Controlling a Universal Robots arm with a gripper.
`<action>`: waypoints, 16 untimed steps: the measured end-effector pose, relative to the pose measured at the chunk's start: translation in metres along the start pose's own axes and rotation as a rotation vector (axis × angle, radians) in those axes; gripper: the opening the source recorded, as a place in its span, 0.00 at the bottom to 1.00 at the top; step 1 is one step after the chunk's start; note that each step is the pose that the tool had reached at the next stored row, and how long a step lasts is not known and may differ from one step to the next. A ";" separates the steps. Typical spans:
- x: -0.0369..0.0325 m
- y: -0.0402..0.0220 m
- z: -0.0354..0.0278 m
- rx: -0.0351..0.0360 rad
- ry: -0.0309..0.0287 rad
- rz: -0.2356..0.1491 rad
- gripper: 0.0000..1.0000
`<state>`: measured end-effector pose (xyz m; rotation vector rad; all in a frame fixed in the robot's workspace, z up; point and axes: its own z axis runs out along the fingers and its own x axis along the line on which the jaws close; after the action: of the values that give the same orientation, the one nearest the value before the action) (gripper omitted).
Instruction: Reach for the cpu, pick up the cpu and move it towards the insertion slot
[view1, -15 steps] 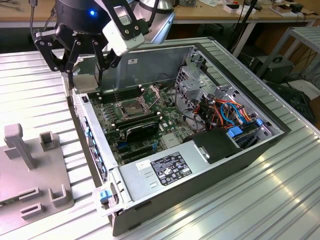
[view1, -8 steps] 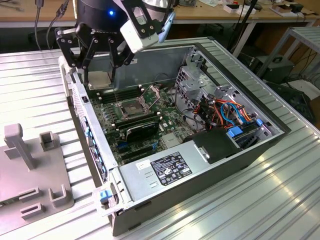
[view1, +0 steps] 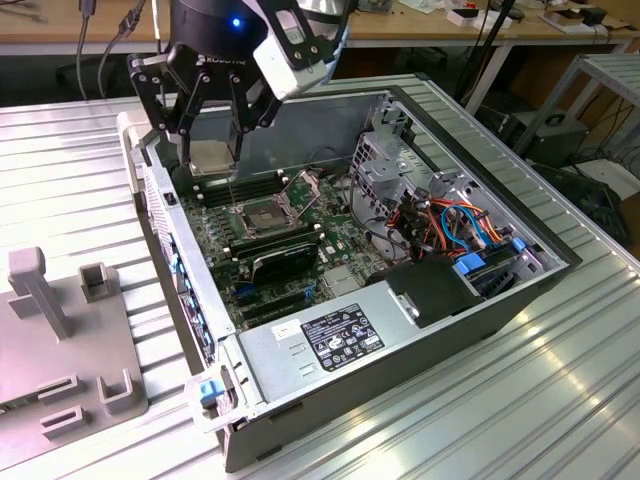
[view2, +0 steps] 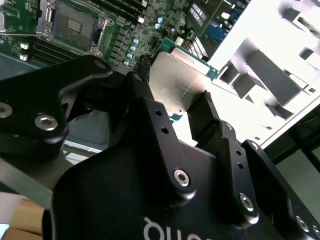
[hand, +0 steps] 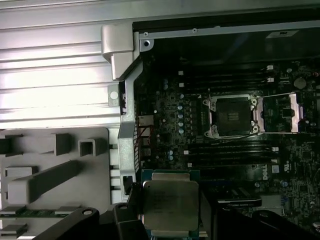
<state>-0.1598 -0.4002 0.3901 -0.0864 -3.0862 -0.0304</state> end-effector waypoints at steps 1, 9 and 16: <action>0.0001 0.0013 0.0001 0.0008 -0.0065 0.000 0.55; -0.0051 0.0048 0.0016 -0.0001 -0.0135 0.008 0.55; -0.0055 0.0048 0.0016 -0.0001 -0.0134 0.008 0.55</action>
<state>-0.1542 -0.3956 0.3883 -0.0998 -3.0991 -0.0298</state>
